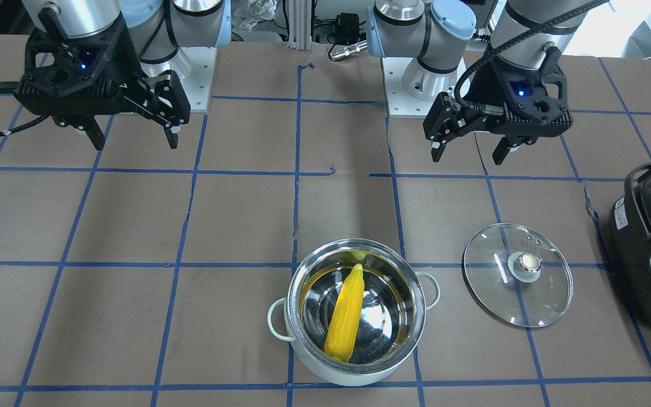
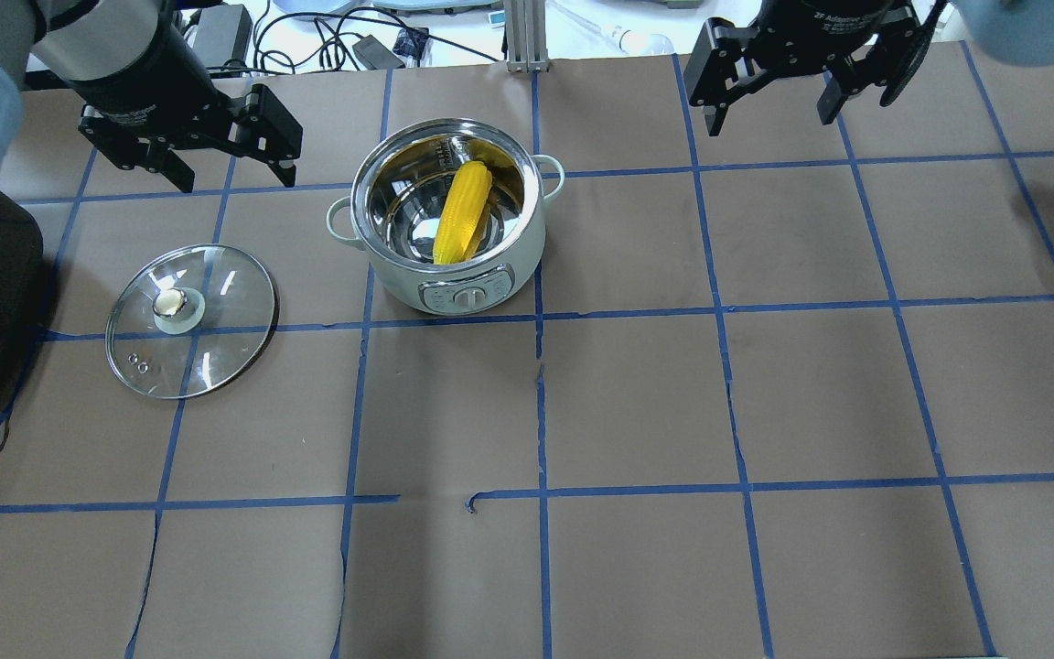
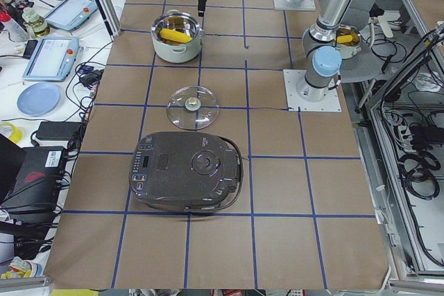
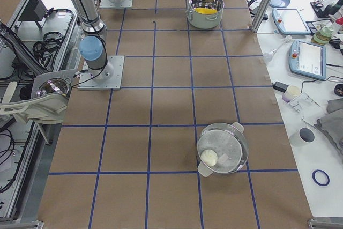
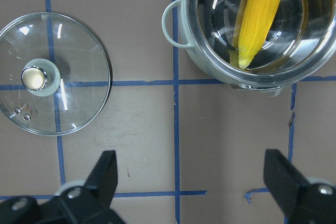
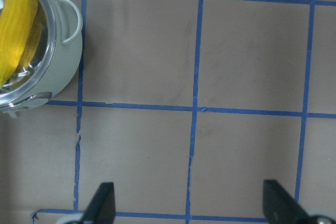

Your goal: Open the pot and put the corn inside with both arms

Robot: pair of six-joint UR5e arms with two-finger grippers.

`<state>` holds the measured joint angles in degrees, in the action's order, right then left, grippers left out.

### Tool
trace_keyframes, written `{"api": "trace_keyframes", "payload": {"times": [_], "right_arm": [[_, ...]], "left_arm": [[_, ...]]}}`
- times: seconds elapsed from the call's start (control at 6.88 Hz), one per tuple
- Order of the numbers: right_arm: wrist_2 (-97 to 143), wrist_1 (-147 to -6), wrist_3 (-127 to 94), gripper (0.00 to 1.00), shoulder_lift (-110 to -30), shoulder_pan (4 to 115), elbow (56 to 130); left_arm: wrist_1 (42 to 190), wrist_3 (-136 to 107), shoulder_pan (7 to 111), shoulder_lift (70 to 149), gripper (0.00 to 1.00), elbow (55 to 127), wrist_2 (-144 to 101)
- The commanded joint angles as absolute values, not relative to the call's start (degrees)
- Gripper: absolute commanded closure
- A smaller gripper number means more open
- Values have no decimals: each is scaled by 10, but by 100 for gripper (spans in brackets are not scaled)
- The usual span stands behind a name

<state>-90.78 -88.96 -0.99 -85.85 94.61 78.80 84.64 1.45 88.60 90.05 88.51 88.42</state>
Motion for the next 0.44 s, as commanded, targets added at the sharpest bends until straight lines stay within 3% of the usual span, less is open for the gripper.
{"api": "trace_keyframes", "payload": {"times": [0.0,0.29], "right_arm": [[-907,-889,-11,0,-859,947,791],[-908,-892,-10,0,-859,947,797]], "left_arm": [[847,14,884,901,0,884,882],[847,14,884,900,0,884,883]]}}
